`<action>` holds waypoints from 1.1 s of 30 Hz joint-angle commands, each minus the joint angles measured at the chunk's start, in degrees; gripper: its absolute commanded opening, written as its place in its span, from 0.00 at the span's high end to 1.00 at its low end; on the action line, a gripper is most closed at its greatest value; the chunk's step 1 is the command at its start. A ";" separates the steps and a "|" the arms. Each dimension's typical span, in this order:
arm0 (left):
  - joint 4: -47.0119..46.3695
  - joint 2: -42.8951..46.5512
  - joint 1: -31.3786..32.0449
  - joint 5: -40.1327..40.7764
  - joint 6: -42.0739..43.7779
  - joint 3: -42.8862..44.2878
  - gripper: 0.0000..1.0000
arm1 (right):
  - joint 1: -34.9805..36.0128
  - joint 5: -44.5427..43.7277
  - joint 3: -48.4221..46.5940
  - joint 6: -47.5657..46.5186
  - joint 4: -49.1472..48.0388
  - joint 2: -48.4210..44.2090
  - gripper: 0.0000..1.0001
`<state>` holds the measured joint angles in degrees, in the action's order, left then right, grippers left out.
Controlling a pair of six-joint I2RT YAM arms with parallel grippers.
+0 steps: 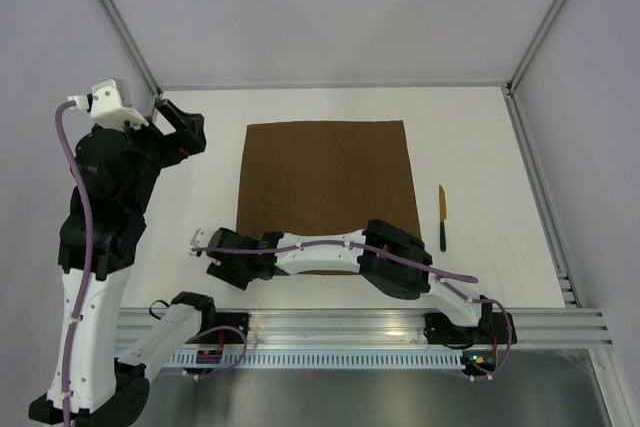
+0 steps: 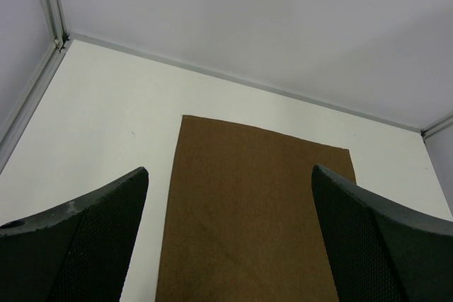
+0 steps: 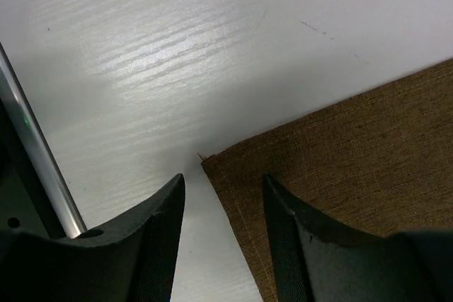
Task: Fold the napkin, place the utensils inside, and roll it up
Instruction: Fold the napkin
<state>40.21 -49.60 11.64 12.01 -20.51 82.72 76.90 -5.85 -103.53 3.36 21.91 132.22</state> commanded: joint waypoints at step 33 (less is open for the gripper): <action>-2.15 -0.58 -0.13 1.00 2.58 -0.98 0.00 | -3.16 11.82 -0.98 -0.63 3.49 -3.90 0.99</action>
<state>40.12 -50.00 11.64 12.01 -20.49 82.11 74.30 3.40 -102.91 1.91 23.49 132.16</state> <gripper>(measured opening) 0.994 0.025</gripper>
